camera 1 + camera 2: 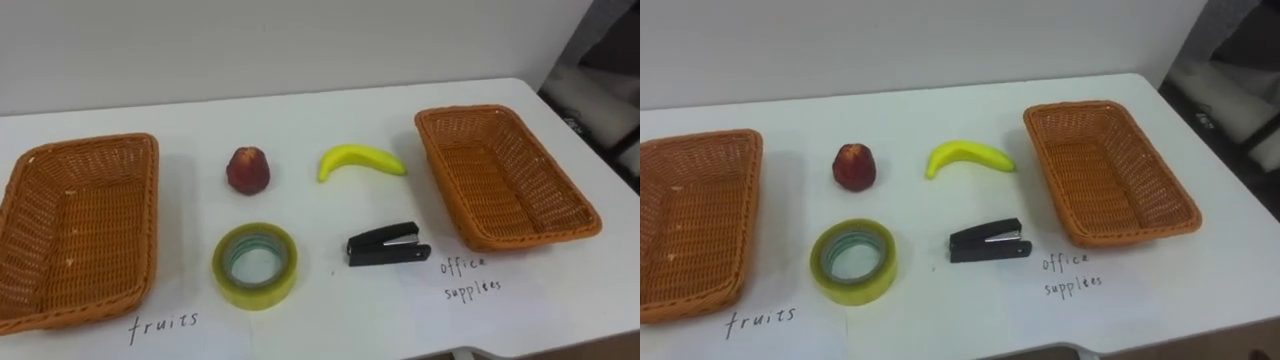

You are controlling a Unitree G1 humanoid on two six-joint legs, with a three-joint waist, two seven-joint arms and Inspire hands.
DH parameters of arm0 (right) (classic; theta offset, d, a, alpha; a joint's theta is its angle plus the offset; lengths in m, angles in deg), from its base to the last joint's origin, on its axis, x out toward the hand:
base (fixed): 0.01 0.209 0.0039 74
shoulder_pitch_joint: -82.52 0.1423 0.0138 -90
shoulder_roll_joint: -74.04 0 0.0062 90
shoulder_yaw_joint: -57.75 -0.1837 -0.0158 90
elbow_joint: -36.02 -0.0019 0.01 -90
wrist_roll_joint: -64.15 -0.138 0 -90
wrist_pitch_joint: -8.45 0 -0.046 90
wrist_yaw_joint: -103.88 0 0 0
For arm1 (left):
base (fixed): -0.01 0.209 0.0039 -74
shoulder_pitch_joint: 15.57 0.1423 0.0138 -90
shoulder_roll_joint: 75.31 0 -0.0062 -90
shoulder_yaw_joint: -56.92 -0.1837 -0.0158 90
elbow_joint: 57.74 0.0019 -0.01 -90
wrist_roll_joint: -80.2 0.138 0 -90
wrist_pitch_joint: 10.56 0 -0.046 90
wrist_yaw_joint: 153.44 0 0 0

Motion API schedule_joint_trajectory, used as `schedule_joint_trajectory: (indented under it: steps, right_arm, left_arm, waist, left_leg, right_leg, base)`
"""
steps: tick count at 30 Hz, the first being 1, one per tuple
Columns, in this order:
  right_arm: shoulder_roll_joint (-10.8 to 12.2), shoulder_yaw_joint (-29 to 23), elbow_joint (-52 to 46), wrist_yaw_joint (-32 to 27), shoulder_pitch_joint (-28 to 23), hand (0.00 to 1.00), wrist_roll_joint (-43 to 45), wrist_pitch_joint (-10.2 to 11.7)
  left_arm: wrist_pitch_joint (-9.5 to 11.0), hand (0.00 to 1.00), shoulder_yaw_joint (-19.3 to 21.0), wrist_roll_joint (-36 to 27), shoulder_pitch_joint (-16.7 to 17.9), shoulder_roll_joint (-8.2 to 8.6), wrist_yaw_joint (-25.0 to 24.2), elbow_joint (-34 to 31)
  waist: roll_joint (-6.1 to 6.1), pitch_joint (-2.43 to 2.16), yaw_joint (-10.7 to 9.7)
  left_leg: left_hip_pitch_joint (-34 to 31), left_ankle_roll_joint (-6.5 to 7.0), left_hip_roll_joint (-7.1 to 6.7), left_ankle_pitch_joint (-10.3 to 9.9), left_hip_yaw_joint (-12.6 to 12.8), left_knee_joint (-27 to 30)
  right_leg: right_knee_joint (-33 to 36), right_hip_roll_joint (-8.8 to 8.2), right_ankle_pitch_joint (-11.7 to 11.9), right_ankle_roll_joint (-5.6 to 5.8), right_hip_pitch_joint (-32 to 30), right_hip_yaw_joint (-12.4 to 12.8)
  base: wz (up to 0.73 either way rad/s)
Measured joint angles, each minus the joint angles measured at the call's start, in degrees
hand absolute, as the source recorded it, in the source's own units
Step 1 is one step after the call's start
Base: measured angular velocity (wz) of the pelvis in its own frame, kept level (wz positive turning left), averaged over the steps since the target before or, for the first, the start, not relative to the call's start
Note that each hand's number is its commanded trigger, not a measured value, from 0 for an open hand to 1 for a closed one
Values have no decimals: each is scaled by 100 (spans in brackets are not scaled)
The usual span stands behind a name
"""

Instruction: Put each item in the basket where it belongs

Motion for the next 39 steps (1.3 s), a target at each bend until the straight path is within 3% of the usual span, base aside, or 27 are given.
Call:
schedule_joint_trajectory:
  steps: [5, 10, 14, 17, 24, 28, 32, 39]
  right_arm:
    - [-12, 9, -860, -827, 31, 0, 480, 244]
    - [-209, 8, -1160, -1297, 70, 0, 709, 385]
    - [-215, 10, -1612, -1626, 112, 0, 1076, 453]
    - [-239, 8, -2081, -1772, 203, 0, 1195, 561]
    - [-345, 8, -2526, -1817, 416, 0, 2435, 552]
    - [-434, 56, -3053, -1813, 420, 0, 3413, 554]
    - [-634, 171, -3239, -1812, 453, 0, 3552, 554]
    - [-868, 292, -3292, -1579, 725, 0, 3628, 555]
  left_arm:
    - [8, 0, -109, -10, -10, -6, 72, 38]
    - [8, 0, -103, -1, 13, -13, 71, 43]
    - [37, 0, -108, 10, -10, -10, 71, 47]
    - [83, 0, -122, -4, -18, -54, 97, 143]
    - [70, 0, -169, 15, -114, -65, 89, 423]
    - [41, 0, -263, 9, -117, -70, 89, 437]
    - [59, 0, -340, 11, -208, -89, 92, 593]
    - [72, 0, -400, 12, -234, -123, 74, 663]
  waist:
    - [-35, 20, 39]
    - [-30, 17, 59]
    - [-19, -11, 60]
    - [8, -2, 50]
    - [-3, 10, 69]
    - [6, 15, 195]
    - [-33, 24, 345]
    - [-113, 34, 428]
  left_leg:
    - [-96, 0, -14, 0, 1, -11]
    - [-134, 3, -19, 1, -18, 1]
    - [-219, 3, -19, 3, -6, 8]
    - [-222, 3, -16, 3, -3, 46]
    - [-279, 3, -19, 3, -48, 82]
    - [-271, 3, -15, 2, -65, 87]
    - [-210, 3, -19, 3, -59, 91]
    - [-205, 3, -23, 3, -61, 72]
  right_leg:
    - [40, -5, -20, 0, -199, 40]
    - [54, -6, -19, 1, -222, 38]
    - [83, 0, -16, 1, -271, 45]
    - [146, -7, -17, 2, -289, 31]
    - [144, -33, -17, 2, -307, -38]
    - [147, -25, -12, -6, -300, -41]
    - [144, -26, -14, -6, -287, -35]
    - [125, -26, -14, -5, -269, -41]
  base:
    - [-3]
    - [0]
    - [0]
    - [0]
    - [3]
    - [0]
    - [0]
    - [0]
